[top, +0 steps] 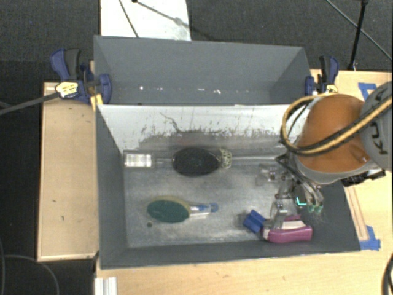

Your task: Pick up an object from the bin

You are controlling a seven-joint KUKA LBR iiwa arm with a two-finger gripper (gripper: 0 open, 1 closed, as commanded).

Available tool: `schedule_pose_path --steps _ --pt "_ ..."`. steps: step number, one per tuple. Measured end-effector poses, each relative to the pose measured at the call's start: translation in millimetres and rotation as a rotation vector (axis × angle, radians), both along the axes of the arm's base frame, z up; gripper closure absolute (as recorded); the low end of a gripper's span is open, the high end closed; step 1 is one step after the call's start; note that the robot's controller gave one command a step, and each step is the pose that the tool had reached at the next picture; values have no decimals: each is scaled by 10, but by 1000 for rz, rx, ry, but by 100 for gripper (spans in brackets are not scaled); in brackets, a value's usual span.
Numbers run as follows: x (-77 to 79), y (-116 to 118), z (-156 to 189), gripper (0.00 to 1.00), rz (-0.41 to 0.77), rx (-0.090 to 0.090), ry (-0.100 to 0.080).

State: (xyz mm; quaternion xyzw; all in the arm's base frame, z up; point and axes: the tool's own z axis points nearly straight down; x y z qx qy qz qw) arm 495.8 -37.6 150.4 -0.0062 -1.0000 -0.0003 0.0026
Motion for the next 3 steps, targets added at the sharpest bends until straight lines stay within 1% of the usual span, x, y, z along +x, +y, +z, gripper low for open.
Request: schedule_pose_path --steps 1,2,3 --pt "-143 -314 -795 0 98 0 -18" --pt "-196 -283 -786 100 106 5 4" --pt "-145 -353 480 100 128 -2 -16"
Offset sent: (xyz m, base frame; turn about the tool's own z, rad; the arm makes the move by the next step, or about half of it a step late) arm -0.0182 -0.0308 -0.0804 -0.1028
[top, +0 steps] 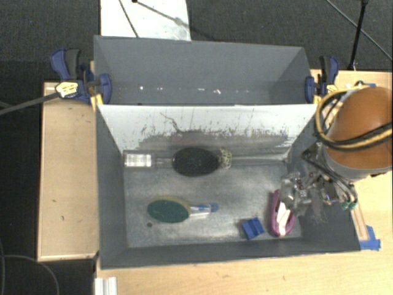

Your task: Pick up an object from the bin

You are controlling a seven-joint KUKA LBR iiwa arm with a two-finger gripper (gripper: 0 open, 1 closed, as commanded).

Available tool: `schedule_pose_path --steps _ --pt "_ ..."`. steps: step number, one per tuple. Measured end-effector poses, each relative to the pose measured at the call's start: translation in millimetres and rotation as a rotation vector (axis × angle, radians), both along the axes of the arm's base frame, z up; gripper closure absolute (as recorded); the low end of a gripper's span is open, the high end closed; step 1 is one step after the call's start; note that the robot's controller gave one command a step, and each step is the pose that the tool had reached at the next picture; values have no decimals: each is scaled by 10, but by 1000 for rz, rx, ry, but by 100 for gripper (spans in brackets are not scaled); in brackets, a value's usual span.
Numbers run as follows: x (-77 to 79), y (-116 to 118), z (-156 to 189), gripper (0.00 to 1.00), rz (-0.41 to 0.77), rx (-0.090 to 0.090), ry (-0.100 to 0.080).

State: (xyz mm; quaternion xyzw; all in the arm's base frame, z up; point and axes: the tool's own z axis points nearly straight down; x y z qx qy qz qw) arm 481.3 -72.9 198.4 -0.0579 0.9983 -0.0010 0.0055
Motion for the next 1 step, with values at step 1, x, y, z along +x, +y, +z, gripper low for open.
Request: schedule_pose_path --steps 1 --pt "-16 4 -43 0 0 2 8"
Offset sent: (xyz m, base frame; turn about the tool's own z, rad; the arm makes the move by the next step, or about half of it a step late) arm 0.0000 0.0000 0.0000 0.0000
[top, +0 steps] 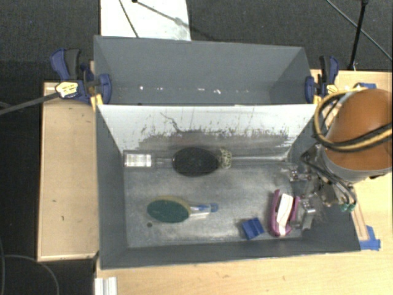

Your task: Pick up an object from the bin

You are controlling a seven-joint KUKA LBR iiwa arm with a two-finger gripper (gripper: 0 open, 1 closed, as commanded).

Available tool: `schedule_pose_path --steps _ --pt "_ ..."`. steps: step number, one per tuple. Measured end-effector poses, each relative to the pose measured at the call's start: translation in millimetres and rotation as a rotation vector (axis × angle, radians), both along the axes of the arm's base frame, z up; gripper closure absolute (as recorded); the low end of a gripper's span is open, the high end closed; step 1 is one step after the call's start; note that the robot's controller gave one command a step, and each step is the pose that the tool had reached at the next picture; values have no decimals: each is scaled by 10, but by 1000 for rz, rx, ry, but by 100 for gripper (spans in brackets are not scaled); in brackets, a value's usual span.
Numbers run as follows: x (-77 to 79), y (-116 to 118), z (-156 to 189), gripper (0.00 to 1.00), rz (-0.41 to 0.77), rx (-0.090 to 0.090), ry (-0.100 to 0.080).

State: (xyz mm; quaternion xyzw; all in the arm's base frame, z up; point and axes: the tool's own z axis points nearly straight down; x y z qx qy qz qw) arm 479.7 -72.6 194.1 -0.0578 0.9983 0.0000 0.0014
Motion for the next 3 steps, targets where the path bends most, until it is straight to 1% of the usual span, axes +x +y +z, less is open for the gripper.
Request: schedule_pose_path --steps 1,2,3 --pt "149 -41 -1273 0 69 2 12" --pt "187 -697 -1207 0 328 12 -3" --pt "184 -513 -1135 0 726 -2 -4"
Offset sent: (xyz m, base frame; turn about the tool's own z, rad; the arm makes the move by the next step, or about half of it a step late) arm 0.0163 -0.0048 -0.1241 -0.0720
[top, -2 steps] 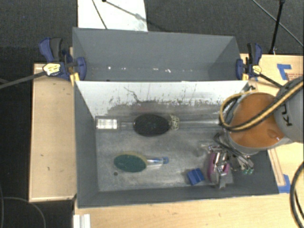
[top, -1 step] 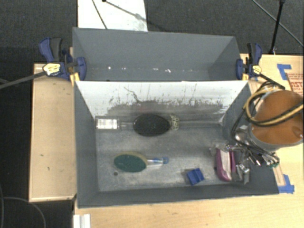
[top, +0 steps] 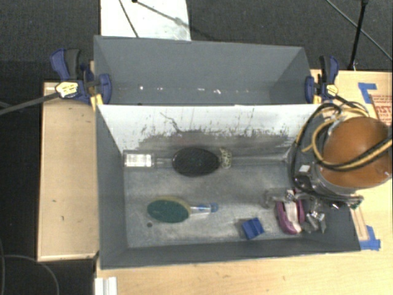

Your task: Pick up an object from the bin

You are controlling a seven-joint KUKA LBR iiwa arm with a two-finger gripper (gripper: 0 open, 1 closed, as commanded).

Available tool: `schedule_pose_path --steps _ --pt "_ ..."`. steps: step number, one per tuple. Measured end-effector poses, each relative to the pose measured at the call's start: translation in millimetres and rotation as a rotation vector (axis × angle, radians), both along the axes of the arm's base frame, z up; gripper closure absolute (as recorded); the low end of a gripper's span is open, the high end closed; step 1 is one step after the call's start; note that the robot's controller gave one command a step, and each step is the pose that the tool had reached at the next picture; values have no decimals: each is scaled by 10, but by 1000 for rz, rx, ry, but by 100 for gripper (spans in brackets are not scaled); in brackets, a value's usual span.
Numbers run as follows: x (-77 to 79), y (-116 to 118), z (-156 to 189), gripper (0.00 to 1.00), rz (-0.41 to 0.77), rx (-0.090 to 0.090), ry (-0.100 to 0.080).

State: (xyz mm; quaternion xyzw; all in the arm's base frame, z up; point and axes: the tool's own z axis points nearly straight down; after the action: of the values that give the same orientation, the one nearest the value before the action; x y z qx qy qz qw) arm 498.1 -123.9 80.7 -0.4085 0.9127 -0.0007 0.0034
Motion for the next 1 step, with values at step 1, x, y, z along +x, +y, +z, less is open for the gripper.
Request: schedule_pose_path --steps 1 --pt "101 68 -91 0 313 14 9"
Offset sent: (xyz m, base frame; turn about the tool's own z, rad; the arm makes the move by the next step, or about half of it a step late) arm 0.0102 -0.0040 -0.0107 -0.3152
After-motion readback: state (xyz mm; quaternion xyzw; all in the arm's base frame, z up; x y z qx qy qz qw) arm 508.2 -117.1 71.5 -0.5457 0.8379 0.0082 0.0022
